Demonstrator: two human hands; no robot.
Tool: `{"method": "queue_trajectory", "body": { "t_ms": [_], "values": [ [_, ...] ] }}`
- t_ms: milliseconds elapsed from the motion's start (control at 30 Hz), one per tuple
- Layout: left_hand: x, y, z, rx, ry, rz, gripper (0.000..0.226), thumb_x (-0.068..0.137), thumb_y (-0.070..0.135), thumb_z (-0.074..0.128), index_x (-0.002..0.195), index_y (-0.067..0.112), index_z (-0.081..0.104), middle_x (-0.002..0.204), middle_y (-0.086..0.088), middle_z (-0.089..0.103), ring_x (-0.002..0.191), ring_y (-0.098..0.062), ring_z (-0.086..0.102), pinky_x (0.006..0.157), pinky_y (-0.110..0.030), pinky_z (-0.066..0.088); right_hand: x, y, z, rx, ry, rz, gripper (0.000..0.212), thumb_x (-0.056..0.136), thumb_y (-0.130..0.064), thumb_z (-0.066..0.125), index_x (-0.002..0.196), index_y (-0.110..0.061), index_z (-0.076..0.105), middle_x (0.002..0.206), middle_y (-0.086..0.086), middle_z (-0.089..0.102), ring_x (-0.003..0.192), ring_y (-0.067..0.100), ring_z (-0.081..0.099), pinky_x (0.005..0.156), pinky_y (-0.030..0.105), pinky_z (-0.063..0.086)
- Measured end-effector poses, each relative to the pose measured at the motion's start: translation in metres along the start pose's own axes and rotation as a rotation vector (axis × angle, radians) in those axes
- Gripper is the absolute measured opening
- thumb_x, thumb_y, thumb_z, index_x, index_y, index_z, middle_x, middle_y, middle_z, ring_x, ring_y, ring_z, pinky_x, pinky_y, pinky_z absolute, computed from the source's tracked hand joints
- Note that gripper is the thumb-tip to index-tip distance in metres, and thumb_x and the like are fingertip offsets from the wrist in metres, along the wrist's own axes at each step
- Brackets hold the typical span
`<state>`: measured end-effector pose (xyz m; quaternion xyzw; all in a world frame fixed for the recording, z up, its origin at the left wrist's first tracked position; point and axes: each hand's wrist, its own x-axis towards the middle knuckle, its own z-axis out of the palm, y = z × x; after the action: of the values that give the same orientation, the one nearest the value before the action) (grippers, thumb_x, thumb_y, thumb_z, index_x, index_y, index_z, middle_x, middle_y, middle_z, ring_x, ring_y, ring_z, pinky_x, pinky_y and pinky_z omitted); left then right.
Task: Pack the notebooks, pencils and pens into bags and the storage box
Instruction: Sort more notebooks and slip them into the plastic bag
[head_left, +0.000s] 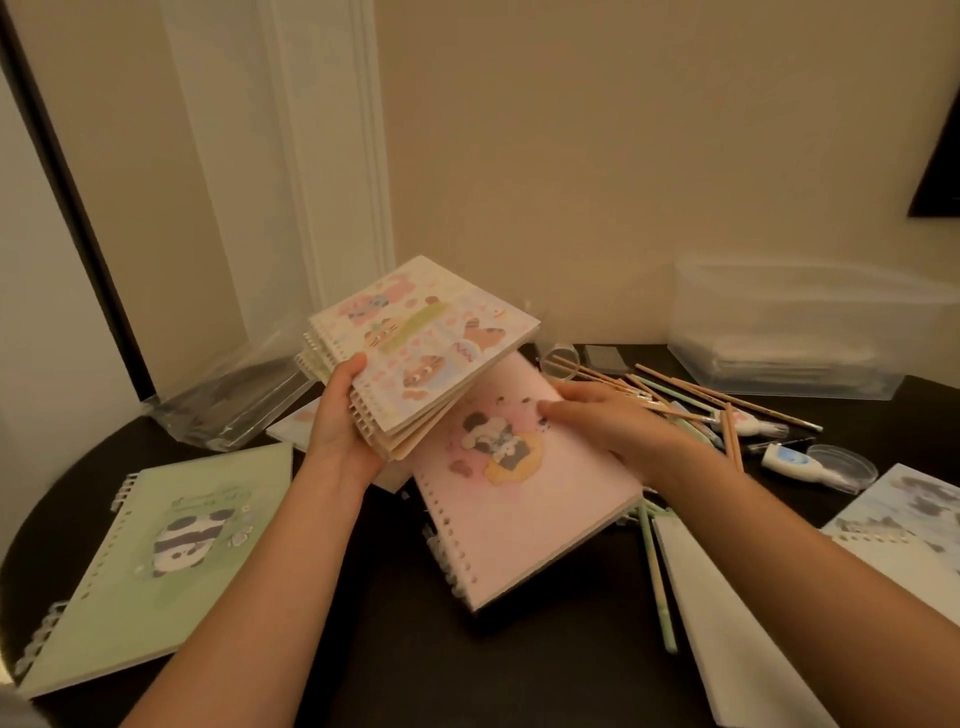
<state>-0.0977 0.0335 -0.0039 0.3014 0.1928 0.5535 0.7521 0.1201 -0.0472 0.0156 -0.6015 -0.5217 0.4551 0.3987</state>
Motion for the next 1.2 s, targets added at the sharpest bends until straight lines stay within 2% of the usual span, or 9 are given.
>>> {"method": "queue_trajectory", "body": {
  "t_ms": [233,367,500,600,767,833,933,1033,1200],
  "values": [
    [0.011,-0.026,0.037,0.059,-0.055,-0.036,0.026,0.097,0.028,0.037,0.113,0.017,0.054,0.096,-0.008,0.073,0.085,-0.026,0.070,0.065,-0.039,0.059,-0.002,0.025,-0.080,0.286,0.394,-0.052,0.020,0.097,-0.019,0.050,0.114,-0.011,0.057,0.091,0.006,0.069,0.075,0.020,0.065,0.061,0.030,0.056],
    [0.017,-0.052,0.050,0.090,-0.052,-0.075,0.032,0.097,0.025,0.039,0.127,0.015,0.046,0.109,-0.009,0.066,0.095,-0.026,0.064,0.063,-0.037,0.057,-0.003,0.035,-0.111,0.425,0.614,-0.077,0.015,0.100,-0.019,0.045,0.112,-0.015,0.052,0.088,0.003,0.064,0.075,0.016,0.062,0.058,0.030,0.053],
    [0.028,-0.070,0.045,0.134,0.010,-0.056,0.043,0.095,0.021,0.045,0.136,0.013,0.042,0.122,-0.012,0.061,0.107,-0.030,0.061,0.075,-0.043,0.053,-0.001,0.053,-0.125,0.440,0.737,-0.144,0.013,0.100,-0.019,0.044,0.111,-0.020,0.051,0.097,0.002,0.063,0.079,0.016,0.061,0.073,0.035,0.052],
    [0.034,-0.074,0.036,0.199,0.049,0.023,0.048,0.093,0.016,0.048,0.140,0.017,0.039,0.128,-0.012,0.059,0.112,-0.030,0.059,0.084,-0.046,0.051,0.005,0.063,-0.128,0.488,0.767,-0.166,0.015,0.100,-0.018,0.044,0.112,-0.020,0.053,0.095,0.000,0.064,0.079,0.016,0.062,0.076,0.038,0.053],
    [0.033,-0.069,0.026,0.282,0.030,0.027,0.045,0.093,0.011,0.048,0.137,0.017,0.043,0.124,-0.013,0.061,0.106,-0.030,0.062,0.080,-0.045,0.052,0.011,0.066,-0.131,0.603,0.832,-0.211,0.017,0.100,-0.020,0.044,0.114,-0.020,0.054,0.110,0.003,0.065,0.092,0.020,0.064,0.085,0.043,0.054],
    [0.031,-0.071,0.024,0.318,0.042,0.022,0.042,0.093,0.010,0.048,0.134,0.016,0.044,0.122,-0.013,0.062,0.102,-0.028,0.064,0.075,-0.042,0.055,0.010,0.065,-0.131,0.705,0.820,-0.212,0.018,0.101,-0.020,0.043,0.115,-0.020,0.054,0.113,0.004,0.065,0.095,0.021,0.064,0.085,0.042,0.055],
    [0.027,-0.076,0.028,0.330,0.041,0.005,0.042,0.092,0.009,0.050,0.133,0.017,0.044,0.121,-0.012,0.063,0.101,-0.027,0.065,0.069,-0.039,0.057,0.003,0.059,-0.125,0.752,0.716,-0.112,0.023,0.100,-0.026,0.044,0.116,-0.015,0.056,0.098,0.002,0.068,0.080,0.017,0.066,0.065,0.030,0.058],
    [0.023,-0.080,0.032,0.299,0.030,-0.035,0.042,0.092,0.010,0.050,0.133,0.016,0.045,0.121,-0.014,0.062,0.103,-0.030,0.064,0.074,-0.042,0.054,-0.009,0.045,-0.116,0.658,0.586,-0.073,0.024,0.098,-0.030,0.048,0.109,-0.013,0.061,0.087,0.004,0.070,0.067,0.016,0.066,0.054,0.025,0.055],
    [0.011,-0.087,0.042,0.251,-0.042,-0.110,0.042,0.088,0.014,0.055,0.130,0.014,0.050,0.115,-0.015,0.066,0.098,-0.030,0.066,0.073,-0.040,0.054,-0.028,0.006,-0.094,0.374,0.337,-0.199,0.015,0.098,-0.022,0.048,0.098,-0.022,0.062,0.078,-0.001,0.074,0.061,0.013,0.069,0.049,0.023,0.054]
  ]
}}
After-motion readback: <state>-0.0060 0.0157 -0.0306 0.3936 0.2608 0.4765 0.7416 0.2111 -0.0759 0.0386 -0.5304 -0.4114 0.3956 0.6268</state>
